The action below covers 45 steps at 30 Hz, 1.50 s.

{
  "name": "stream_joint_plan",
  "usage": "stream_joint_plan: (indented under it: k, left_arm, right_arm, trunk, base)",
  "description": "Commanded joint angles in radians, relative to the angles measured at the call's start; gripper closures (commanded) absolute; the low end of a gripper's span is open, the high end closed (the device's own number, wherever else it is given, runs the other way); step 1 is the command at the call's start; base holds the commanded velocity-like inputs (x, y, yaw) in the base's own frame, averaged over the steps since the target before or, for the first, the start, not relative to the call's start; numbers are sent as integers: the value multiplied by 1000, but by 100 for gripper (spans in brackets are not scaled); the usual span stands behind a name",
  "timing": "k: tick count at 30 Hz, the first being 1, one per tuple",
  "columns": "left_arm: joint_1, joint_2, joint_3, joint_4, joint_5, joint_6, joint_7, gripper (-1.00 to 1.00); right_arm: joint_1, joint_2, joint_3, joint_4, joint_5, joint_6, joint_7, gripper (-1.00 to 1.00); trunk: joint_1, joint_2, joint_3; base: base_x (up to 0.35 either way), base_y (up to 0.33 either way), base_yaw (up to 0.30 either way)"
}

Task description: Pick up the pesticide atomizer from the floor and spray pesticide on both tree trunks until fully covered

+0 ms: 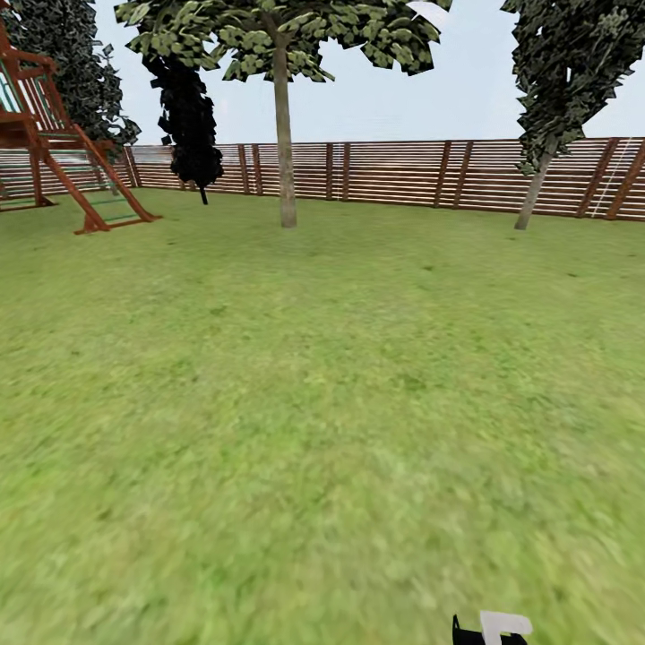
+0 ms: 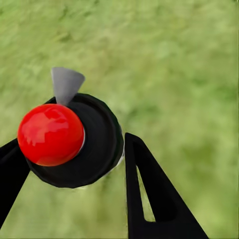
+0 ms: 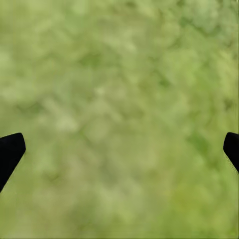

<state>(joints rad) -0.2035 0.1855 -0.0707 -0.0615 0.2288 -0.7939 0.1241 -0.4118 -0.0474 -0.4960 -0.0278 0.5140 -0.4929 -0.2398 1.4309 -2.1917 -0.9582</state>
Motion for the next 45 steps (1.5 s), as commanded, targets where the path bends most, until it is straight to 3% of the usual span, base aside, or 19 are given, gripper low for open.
stream_joint_plan:
  k: [1,45]
  left_arm:
    - [0,0,-8,0,3,-2,6,100]
    - [0,1,-8,0,4,-2,6,100]
  right_arm:
    - [-1,0,-6,2,11,-3,-6,-100]
    - [-1,0,-6,2,11,-3,-6,-100]
  trunk:
    - [0,0,-1]
    - [0,0,-1]
  base:
    - [340,0,0]
    - [340,0,0]
